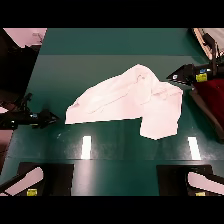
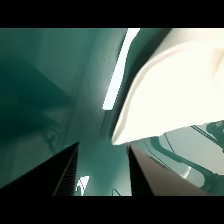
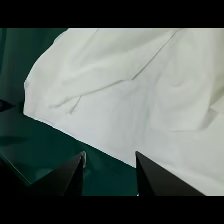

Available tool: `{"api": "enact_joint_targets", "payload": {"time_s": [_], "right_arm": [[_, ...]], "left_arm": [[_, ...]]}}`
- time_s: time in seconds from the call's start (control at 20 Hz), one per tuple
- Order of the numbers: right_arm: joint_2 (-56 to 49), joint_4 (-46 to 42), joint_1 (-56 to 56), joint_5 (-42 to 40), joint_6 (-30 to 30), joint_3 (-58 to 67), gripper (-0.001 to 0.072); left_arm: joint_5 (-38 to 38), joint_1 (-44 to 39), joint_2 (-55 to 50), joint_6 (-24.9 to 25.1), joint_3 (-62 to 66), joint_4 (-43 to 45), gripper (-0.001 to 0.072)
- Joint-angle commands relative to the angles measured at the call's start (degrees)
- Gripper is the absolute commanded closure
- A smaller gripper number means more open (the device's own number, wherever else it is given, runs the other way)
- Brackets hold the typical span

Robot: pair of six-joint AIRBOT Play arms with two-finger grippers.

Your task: Fold the shirts.

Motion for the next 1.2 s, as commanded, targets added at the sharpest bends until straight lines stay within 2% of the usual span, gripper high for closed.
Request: {"api": "enact_joint_targets", "payload": {"time_s": [0.0,0.2,0.4,0.5,0.6,0.7,0.8,1.0,1.15], "right_arm": [[0.22,1.73,-0.04,0.04,-0.07,-0.46,0.0349],[0.20,1.75,-0.04,1.38,-0.04,-0.46,0.0349],[0.22,1.75,-0.07,1.99,-0.04,-0.46,0.0349],[0.22,1.36,-0.52,2.49,-0.04,-0.46,0.0348],[0.22,1.11,-2.56,4.66,-0.04,-0.48,0.0348],[0.22,0.98,-5.46,6.78,-0.04,-0.52,0.0349],[0.22,-2.89,-8.72,8.55,0.04,-0.52,0.0349],[0.20,-22.75,-13.62,8.70,3.93,-0.79,0.0349],[0.17,-23.67,-18.93,6.58,4.20,-6.99,0.0349]], "left_arm": [[2.89,-4.76,-0.72,2.21,-1.20,-1.01,0.0335],[7.67,-11.21,-4.24,-3.45,-1.18,1.81,0.0337],[10.29,-13.03,-5.27,-3.37,-0.81,-3.30,0.0338],[8.81,-13.03,-5.27,-3.37,0.66,-3.43,0.0346],[5.16,-13.03,-5.27,-2.69,2.73,-3.41,0.0675],[1.77,-13.03,-5.25,-2.08,5.79,-3.28,0.0684],[-1.01,-13.05,-5.25,-1.81,9.27,-2.64,0.0685],[-4.11,-13.05,-4.66,-1.84,14.49,-2.64,0.0685],[-3.26,-13.05,-2.29,-1.86,16.15,-2.64,0.0685]]}}
